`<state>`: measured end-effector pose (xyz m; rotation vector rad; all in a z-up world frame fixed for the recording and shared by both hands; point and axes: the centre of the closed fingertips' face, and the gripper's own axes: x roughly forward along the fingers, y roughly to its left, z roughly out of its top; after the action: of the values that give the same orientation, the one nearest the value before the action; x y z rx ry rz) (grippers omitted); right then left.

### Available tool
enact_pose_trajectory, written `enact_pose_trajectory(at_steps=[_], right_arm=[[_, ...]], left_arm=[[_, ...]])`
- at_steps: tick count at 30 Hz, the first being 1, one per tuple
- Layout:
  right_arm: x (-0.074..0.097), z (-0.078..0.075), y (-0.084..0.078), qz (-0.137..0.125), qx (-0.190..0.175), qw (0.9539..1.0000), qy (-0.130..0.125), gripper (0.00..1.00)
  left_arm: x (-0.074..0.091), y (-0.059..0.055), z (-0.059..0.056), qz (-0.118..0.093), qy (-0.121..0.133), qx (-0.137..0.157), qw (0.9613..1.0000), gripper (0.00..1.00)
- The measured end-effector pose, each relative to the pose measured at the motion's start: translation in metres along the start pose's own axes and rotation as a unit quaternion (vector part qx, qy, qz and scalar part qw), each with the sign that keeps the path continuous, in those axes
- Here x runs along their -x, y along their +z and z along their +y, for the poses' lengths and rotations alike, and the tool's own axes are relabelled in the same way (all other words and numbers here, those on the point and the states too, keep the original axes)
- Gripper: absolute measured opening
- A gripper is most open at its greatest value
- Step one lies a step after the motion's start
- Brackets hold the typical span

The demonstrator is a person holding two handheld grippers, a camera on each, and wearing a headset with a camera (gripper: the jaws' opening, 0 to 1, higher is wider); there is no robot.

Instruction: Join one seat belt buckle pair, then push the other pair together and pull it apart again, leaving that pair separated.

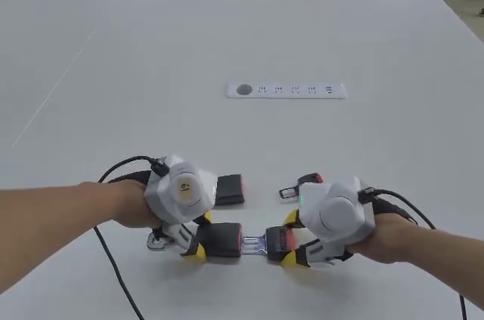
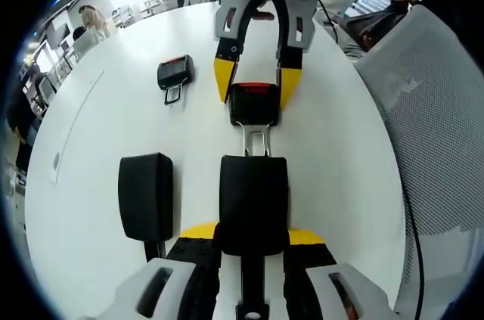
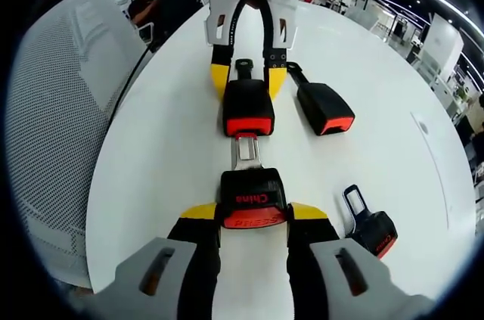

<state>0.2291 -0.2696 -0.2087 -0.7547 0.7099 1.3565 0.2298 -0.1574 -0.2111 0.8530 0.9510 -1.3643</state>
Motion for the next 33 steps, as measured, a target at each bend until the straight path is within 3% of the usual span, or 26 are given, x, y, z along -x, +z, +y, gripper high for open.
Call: enact_pose_trajectory(at_steps=[33], right_arm=[[0.023,0.0,-0.032,0.022,-0.002,0.9998,-0.002,0.32]], left_arm=[[0.0,0.002,-0.002,0.001,0.001,-0.003,1.0,0.32]])
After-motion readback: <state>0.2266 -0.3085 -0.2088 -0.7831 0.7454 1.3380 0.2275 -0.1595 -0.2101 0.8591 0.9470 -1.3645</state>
